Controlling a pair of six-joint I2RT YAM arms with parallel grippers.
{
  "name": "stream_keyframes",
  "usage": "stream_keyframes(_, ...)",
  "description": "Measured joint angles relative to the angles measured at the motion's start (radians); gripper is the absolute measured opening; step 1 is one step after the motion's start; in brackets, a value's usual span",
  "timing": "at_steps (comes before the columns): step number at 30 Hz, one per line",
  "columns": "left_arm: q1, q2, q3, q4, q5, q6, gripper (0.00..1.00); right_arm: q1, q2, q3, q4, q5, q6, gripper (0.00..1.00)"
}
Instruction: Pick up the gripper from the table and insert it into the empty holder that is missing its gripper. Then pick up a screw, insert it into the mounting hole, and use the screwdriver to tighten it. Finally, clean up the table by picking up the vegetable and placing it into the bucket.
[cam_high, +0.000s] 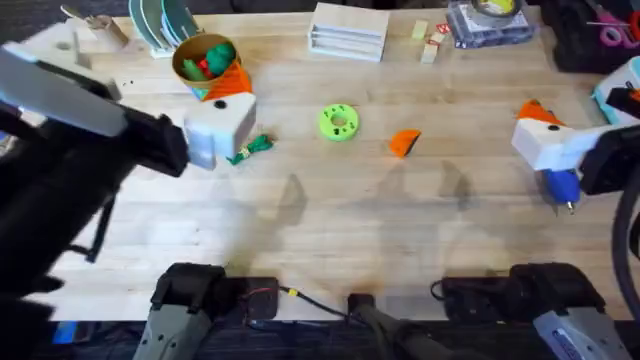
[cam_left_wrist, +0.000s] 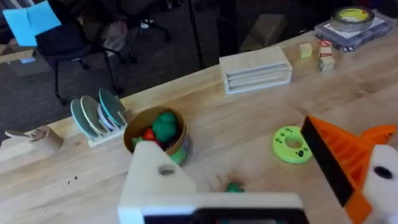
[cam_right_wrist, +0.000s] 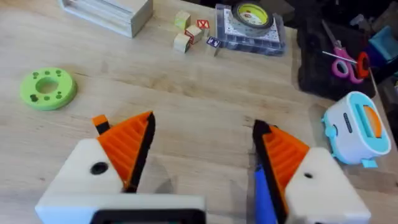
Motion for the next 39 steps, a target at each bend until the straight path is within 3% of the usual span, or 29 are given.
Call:
stream_keyframes(9,-0.01,-0.192,-0.342,0.337,0.055,0.0,0.993,0.0,0.0,0.0,0.0,0.0,0.0,0.992)
stream_keyframes(20,-0.017,-0.449,-0.586,0.464,0.092,0.0,0.992,0.0,0.0,0.0,0.0,0.0,0.0,0.992)
stream_keyframes(24,-0.017,-0.461,-0.649,0.542,0.093,0.0,0.992,0.0,0.0,0.0,0.0,0.0,0.0,0.992)
stream_keyframes(32,-0.017,-0.461,-0.829,0.833,0.118,0.0,0.993,0.0,0.0,0.0,0.0,0.0,0.0,0.992)
stream_keyframes(39,-0.019,-0.461,-0.859,0.872,0.141,0.0,0.993,0.0,0.0,0.0,0.0,0.0,0.0,0.991)
